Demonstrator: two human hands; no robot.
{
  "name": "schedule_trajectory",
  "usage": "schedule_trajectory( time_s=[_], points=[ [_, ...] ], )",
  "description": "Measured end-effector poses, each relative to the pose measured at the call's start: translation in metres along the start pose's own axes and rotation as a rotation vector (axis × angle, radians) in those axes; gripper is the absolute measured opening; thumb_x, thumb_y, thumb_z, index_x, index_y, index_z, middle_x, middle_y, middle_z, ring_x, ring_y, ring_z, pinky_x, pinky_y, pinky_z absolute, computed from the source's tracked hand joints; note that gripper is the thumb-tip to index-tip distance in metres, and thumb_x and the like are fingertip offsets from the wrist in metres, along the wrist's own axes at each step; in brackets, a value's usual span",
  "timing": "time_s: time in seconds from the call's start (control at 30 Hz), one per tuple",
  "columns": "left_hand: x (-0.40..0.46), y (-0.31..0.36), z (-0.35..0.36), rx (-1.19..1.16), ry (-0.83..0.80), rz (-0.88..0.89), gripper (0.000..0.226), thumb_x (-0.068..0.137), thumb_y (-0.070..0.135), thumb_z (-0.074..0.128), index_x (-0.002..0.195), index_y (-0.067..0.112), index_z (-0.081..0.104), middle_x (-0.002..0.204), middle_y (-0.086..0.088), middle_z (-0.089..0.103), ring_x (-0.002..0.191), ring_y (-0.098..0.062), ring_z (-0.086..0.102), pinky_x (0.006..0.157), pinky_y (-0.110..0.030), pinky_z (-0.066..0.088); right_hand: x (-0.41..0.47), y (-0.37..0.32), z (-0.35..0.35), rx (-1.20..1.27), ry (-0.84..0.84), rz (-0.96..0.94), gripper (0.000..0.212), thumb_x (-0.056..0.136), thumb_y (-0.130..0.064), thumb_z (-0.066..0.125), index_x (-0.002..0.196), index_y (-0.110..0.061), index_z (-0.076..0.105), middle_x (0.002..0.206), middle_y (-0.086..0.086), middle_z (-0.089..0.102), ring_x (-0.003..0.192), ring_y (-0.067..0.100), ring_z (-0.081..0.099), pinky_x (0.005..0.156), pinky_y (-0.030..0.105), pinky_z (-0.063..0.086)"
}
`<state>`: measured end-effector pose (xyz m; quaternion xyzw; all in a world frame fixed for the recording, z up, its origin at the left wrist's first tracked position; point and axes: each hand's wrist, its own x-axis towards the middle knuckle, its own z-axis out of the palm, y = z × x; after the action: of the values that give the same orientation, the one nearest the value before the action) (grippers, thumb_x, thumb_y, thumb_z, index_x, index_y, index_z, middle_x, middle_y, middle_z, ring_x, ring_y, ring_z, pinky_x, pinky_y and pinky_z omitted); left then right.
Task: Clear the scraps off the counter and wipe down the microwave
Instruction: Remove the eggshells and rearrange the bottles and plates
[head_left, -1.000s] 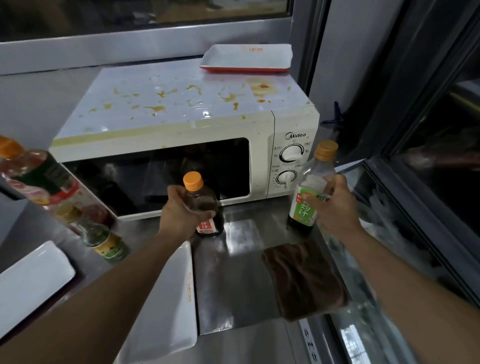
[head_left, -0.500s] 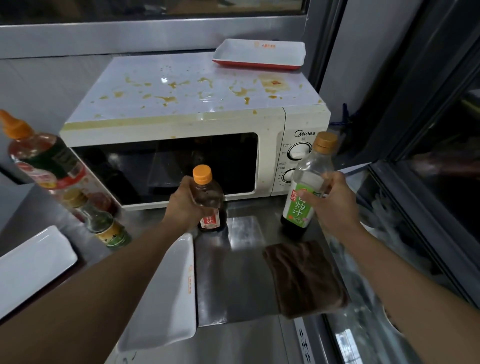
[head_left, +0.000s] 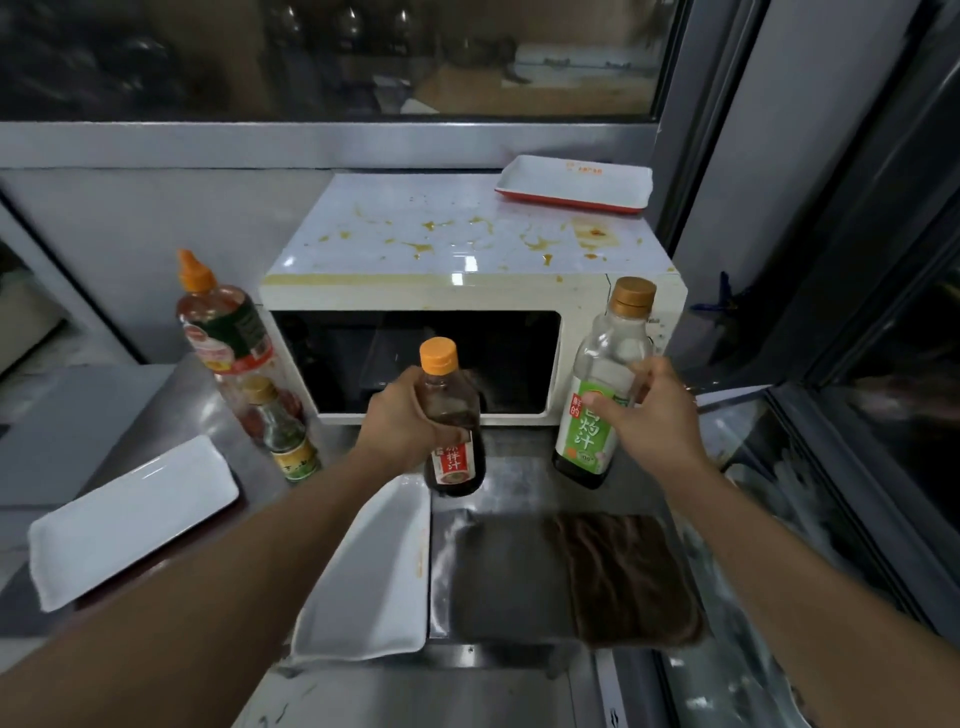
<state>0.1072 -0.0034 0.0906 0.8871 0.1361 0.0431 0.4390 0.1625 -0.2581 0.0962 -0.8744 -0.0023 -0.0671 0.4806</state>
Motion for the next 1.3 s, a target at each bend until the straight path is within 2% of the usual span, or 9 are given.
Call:
schedule_trajectory(
  time_s=[0.1, 0.2, 0.33, 0.53, 0.73, 0.9, 1.1, 1.17, 1.3],
  points=[
    [-0.014, 0.004, -0.029, 0.027, 0.020, 0.019, 0.067, 0.057, 0.021, 0.087, 0.114, 0.023, 0.053, 0.101, 0.005, 0.066, 0.091, -0.014, 0.063, 0.078, -0.028, 0.051, -0.007, -0.028, 0.007, 0.006, -0.031, -0.038, 0.047, 0.070, -0.035, 0.080, 0.100, -0.021, 0.046, 0.086, -0.014, 0.052, 0.076, 0.003, 0.051, 0.056, 0.013, 0.033],
    [-0.029, 0.005, -0.060, 0.025, 0.056, 0.026, 0.069, 0.055, 0.023, 0.088, 0.115, 0.024, 0.054, 0.102, 0.005, 0.067, 0.092, -0.013, 0.064, 0.084, -0.031, 0.053, -0.018, -0.059, 0.018, 0.026, -0.058, -0.089, 0.046, 0.069, -0.034, 0.080, 0.096, -0.021, 0.045, 0.082, -0.016, 0.050, 0.072, -0.003, 0.048, 0.056, 0.015, 0.034],
    [-0.051, 0.000, -0.107, 0.056, 0.106, 0.037, 0.065, 0.053, 0.027, 0.088, 0.110, 0.026, 0.056, 0.094, 0.012, 0.065, 0.080, 0.000, 0.059, 0.067, -0.014, 0.045, -0.040, -0.103, 0.039, 0.038, -0.094, -0.149, 0.047, 0.069, -0.032, 0.080, 0.100, -0.019, 0.047, 0.083, -0.014, 0.051, 0.071, 0.002, 0.050, 0.054, 0.014, 0.033],
    [-0.086, -0.022, -0.186, -0.008, 0.181, 0.070, 0.063, 0.051, 0.023, 0.089, 0.107, 0.025, 0.061, 0.093, 0.011, 0.069, 0.084, -0.007, 0.065, 0.080, -0.026, 0.052, -0.086, -0.173, 0.073, 0.049, -0.148, -0.199, 0.048, 0.070, -0.035, 0.080, 0.100, -0.023, 0.044, 0.086, -0.013, 0.051, 0.073, -0.001, 0.049, 0.055, 0.014, 0.034],
    [-0.127, -0.056, -0.272, -0.066, 0.217, 0.050, 0.062, 0.051, 0.023, 0.089, 0.102, 0.027, 0.055, 0.091, 0.011, 0.063, 0.085, -0.010, 0.061, 0.066, -0.021, 0.048, -0.148, -0.237, 0.116, 0.055, -0.169, -0.254, 0.057, 0.070, -0.034, 0.080, 0.113, -0.017, 0.047, 0.099, -0.006, 0.054, 0.084, 0.009, 0.053, 0.059, 0.015, 0.036],
    [-0.161, -0.092, -0.338, -0.044, 0.229, 0.041, 0.070, 0.050, 0.023, 0.090, 0.111, 0.019, 0.055, 0.103, 0.000, 0.066, 0.096, -0.020, 0.063, 0.087, -0.040, 0.054, -0.200, -0.283, 0.158, 0.069, -0.179, -0.273, 0.050, 0.069, -0.034, 0.081, 0.103, -0.021, 0.046, 0.087, -0.012, 0.055, 0.074, -0.002, 0.051, 0.055, 0.014, 0.037],
    [-0.189, -0.136, -0.402, -0.037, 0.260, 0.017, 0.067, 0.052, 0.021, 0.090, 0.108, 0.021, 0.055, 0.103, 0.001, 0.065, 0.097, -0.020, 0.063, 0.088, -0.041, 0.053, -0.244, -0.331, 0.207, 0.091, -0.232, -0.321, 0.047, 0.070, -0.032, 0.081, 0.102, -0.022, 0.049, 0.085, -0.022, 0.052, 0.071, -0.008, 0.049, 0.048, 0.006, 0.037],
    [-0.190, -0.149, -0.417, -0.033, 0.275, 0.004, 0.067, 0.052, 0.021, 0.090, 0.109, 0.021, 0.055, 0.103, 0.001, 0.065, 0.096, -0.019, 0.063, 0.088, -0.040, 0.053, -0.249, -0.343, 0.222, 0.067, -0.259, -0.349, 0.048, 0.070, -0.035, 0.080, 0.104, -0.024, 0.049, 0.095, -0.017, 0.054, 0.077, -0.004, 0.052, 0.056, 0.007, 0.036],
    [-0.180, -0.171, -0.438, -0.017, 0.330, -0.015, 0.065, 0.050, 0.024, 0.090, 0.105, 0.024, 0.056, 0.097, 0.005, 0.065, 0.091, -0.016, 0.063, 0.082, -0.036, 0.054, -0.245, -0.359, 0.251, 0.036, -0.289, -0.373, 0.050, 0.071, -0.038, 0.079, 0.108, -0.023, 0.049, 0.106, -0.002, 0.059, 0.097, 0.015, 0.056, 0.079, 0.029, 0.048]
  ],
)
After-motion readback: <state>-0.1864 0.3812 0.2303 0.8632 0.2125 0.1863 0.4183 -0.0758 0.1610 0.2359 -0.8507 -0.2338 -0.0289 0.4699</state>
